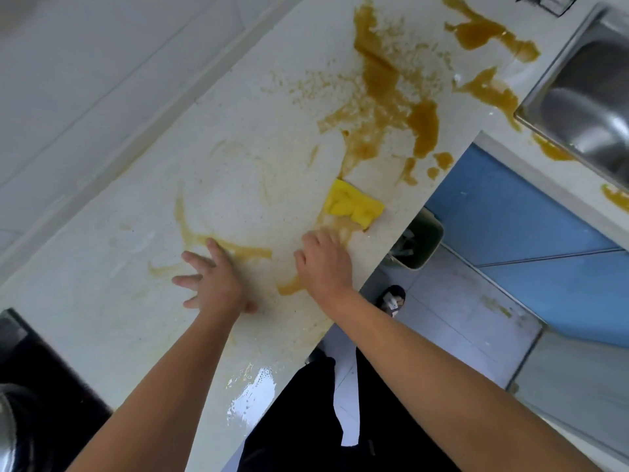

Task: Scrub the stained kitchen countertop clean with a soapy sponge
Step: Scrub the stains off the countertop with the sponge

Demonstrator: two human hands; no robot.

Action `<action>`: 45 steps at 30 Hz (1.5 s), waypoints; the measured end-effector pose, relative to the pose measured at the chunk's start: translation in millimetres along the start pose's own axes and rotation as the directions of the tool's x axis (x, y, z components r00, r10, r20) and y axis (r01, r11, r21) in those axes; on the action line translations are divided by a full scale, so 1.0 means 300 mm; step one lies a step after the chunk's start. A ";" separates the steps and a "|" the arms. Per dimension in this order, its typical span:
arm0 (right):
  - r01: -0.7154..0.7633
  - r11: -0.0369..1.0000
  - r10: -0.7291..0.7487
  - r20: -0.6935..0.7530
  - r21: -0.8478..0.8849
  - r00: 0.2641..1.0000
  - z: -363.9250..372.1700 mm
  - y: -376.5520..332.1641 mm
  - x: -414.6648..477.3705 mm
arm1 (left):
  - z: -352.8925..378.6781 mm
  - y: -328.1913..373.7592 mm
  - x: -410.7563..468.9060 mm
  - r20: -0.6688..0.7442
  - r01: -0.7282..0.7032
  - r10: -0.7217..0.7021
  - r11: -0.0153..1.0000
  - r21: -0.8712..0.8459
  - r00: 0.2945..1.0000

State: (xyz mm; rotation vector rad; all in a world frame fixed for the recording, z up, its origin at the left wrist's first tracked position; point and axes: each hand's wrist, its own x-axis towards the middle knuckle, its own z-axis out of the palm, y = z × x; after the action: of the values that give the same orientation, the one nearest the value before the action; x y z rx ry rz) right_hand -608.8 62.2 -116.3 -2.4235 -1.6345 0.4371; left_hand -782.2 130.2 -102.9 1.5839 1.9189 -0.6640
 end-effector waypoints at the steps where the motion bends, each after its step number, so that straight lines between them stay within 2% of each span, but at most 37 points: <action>1: 0.025 0.999 -0.027 -0.087 -0.026 0.996 -0.019 0.033 0.025 | -0.001 0.001 0.001 0.001 0.000 0.000 1.000 -0.005 1.000; 3: -0.015 0.997 0.001 -0.181 -0.075 0.984 -0.073 0.138 0.124 | -0.001 0.004 0.008 -0.012 0.002 -0.002 1.000 0.009 1.000; 6: -0.122 0.992 0.121 -0.047 -0.032 0.992 -0.136 0.316 0.269 | 0.013 0.003 0.021 -0.044 -0.007 0.007 1.000 0.017 0.999; 8: -0.122 0.992 0.122 -0.001 0.041 0.993 -0.132 0.362 0.306 | 0.021 -0.003 0.027 -0.039 -0.005 0.006 1.000 0.030 0.999; 10: -0.102 0.994 0.104 -0.109 0.026 0.989 -0.115 0.340 0.266 | 0.022 -0.006 0.030 -0.033 0.000 0.001 1.000 0.026 0.999; 13: -0.037 0.998 0.047 -0.183 0.058 0.982 -0.052 0.245 0.100 | 0.022 0.001 0.033 -0.045 -0.010 0.010 1.000 0.009 0.999; 16: 0.004 0.988 0.009 -0.086 0.154 0.996 0.034 0.110 -0.080 | 0.018 0.008 0.034 -0.050 0.001 0.001 1.000 0.029 0.999; 19: 0.120 0.992 -0.121 0.016 0.036 0.993 0.081 0.005 -0.162 | 0.008 0.026 0.026 -0.050 0.029 -0.028 0.999 0.023 0.998; 22: 0.232 0.973 -0.232 0.008 -0.015 0.973 0.037 0.017 -0.108 | -0.006 0.035 0.012 -0.012 0.041 -0.040 0.999 0.021 0.999; 24: 0.249 0.965 -0.250 0.001 -0.080 0.968 -0.003 0.099 -0.006 | -0.010 0.032 0.008 -0.009 0.034 -0.034 0.999 0.022 0.999; 28: -0.016 0.981 -0.005 -0.107 -0.196 0.994 -0.130 0.355 0.213 | -0.007 0.026 0.012 -0.013 0.020 -0.020 1.000 0.020 1.000; 30: -0.128 0.980 0.107 -0.138 -0.153 0.985 -0.172 0.444 0.259 | -0.007 0.030 0.014 -0.021 0.019 -0.019 0.999 0.027 1.000; 33: -0.176 0.984 0.176 -0.121 0.012 0.977 -0.165 0.419 0.235 | -0.006 0.034 0.015 -0.019 0.036 -0.036 0.999 -0.001 0.999; 36: -0.052 0.987 0.066 -0.090 0.151 0.994 -0.109 0.240 0.114 | -0.003 0.036 0.018 -0.017 0.031 -0.031 0.999 0.015 0.999; 38: 0.095 0.975 -0.091 -0.028 0.203 0.995 -0.041 0.093 -0.007 | 0.003 0.041 0.026 -0.024 0.023 -0.022 0.999 0.024 0.999; 41: 0.325 0.943 -0.327 0.015 0.066 0.945 0.092 -0.053 -0.184 | 0.020 0.040 0.051 -0.094 0.029 -0.030 1.000 -0.009 0.995; 45: 0.338 0.941 -0.338 -0.048 -0.012 0.940 0.134 0.005 -0.168 | 0.022 0.031 0.063 -0.100 0.021 -0.019 1.000 0.017 0.995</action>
State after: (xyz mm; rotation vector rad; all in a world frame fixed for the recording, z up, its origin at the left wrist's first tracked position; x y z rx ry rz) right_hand -638.9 14.6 -147.6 -2.0743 -1.9786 0.3137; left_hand -775.0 140.8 -121.0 1.6390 2.0083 -0.6226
